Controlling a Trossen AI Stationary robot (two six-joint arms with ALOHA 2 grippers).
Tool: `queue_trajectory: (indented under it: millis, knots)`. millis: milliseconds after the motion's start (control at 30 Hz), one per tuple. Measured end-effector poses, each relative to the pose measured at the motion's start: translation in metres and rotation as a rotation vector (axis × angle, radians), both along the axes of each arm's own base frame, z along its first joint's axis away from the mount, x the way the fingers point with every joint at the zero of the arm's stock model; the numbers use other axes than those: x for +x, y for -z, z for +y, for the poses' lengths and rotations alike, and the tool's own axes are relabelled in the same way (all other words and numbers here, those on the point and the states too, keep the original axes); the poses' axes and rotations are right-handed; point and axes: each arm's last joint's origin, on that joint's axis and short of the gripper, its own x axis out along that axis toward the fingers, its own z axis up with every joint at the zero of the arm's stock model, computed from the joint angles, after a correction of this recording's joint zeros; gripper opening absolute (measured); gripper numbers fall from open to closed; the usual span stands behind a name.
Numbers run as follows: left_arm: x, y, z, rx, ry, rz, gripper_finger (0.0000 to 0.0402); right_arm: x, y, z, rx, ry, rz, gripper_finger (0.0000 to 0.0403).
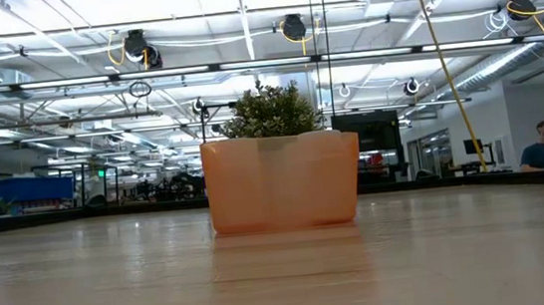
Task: Pick and place pill bottles into a basket
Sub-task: Return to Home Position
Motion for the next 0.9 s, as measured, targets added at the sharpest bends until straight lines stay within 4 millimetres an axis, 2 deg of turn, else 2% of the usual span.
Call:
queue_trajectory:
  millis: [167, 333, 600, 900]
  knots:
    - [-0.019, 0.03, 0.001, -0.011, 0.036, -0.097, 0.0196, -0.013, 0.024, 0.005, -0.024, -0.113, -0.061, 0.0176]
    - [-0.037, 0.057, 0.007, 0.048, 0.026, -0.117, 0.0206, -0.028, 0.049, 0.001, 0.02, -0.121, -0.113, 0.0172]
    - [-0.052, 0.085, 0.017, 0.101, -0.07, -0.078, 0.0205, -0.05, 0.081, -0.009, 0.044, -0.115, -0.164, 0.0177]
    - [-0.064, 0.105, 0.022, 0.085, -0.063, -0.092, 0.0188, -0.059, 0.106, -0.013, 0.078, -0.115, -0.24, 0.0172]
